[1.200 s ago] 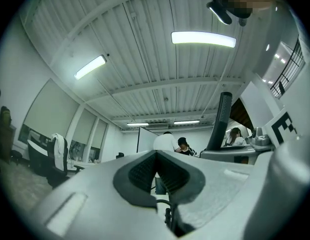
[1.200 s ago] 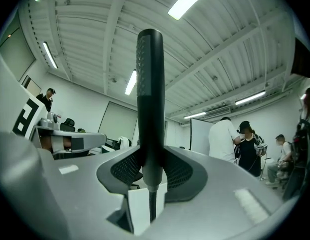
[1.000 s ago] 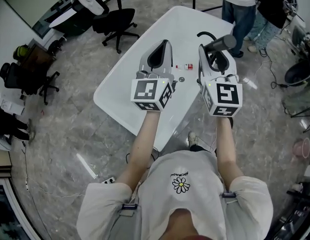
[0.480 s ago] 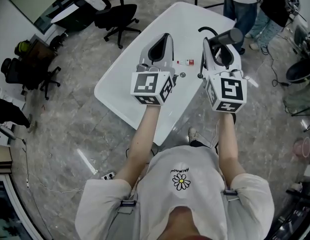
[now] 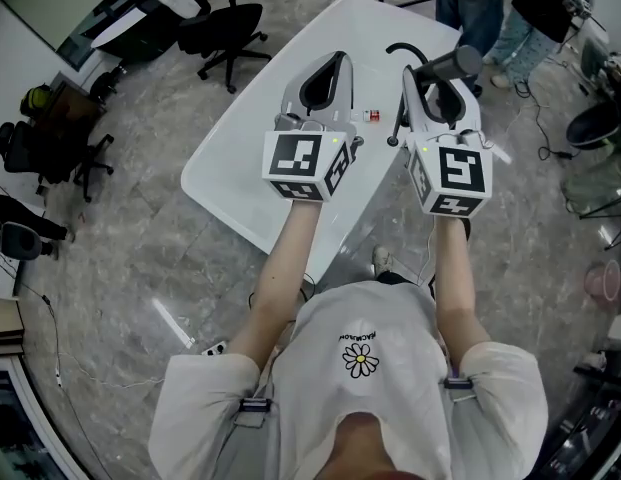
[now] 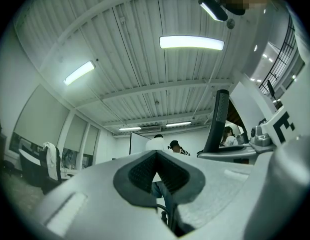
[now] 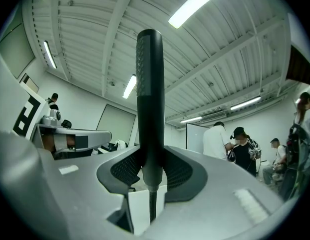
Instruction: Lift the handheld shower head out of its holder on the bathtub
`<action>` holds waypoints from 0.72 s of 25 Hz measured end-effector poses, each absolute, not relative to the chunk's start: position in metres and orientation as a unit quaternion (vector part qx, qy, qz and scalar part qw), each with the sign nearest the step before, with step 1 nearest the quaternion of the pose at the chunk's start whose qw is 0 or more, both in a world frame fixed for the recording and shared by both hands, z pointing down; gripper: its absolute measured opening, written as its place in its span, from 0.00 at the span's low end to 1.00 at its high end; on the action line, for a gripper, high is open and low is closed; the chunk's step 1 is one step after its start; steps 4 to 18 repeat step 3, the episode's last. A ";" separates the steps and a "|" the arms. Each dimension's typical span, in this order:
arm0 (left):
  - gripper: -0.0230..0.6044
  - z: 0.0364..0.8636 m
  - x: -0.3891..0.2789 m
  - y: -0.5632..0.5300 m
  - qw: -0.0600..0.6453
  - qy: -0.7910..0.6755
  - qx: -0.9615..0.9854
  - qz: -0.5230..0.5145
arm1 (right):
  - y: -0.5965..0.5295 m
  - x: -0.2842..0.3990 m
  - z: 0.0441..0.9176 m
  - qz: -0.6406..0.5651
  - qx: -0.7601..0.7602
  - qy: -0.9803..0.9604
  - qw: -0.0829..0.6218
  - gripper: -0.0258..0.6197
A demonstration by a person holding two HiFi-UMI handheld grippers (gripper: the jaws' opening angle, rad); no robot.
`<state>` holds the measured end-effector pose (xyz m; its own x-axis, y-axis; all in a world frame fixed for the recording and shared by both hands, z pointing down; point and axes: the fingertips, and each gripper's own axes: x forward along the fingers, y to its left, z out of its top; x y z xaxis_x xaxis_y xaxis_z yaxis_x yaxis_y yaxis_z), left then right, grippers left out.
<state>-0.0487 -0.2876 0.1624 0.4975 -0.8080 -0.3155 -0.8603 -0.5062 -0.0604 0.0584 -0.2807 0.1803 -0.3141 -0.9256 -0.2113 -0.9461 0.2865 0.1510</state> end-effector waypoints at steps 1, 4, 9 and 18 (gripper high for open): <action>0.04 0.161 -0.049 -0.287 0.106 0.485 -0.859 0.125 | -0.280 0.059 0.180 0.124 -0.585 0.800 0.042 0.28; 0.04 0.160 -0.051 -0.285 0.106 0.484 -0.859 0.126 | -0.279 0.060 0.178 0.123 -0.587 0.799 0.044 0.28; 0.04 0.160 -0.051 -0.285 0.106 0.484 -0.859 0.126 | -0.279 0.060 0.178 0.123 -0.587 0.799 0.044 0.28; 0.04 0.160 -0.051 -0.285 0.106 0.484 -0.859 0.126 | -0.279 0.060 0.178 0.123 -0.587 0.799 0.044 0.28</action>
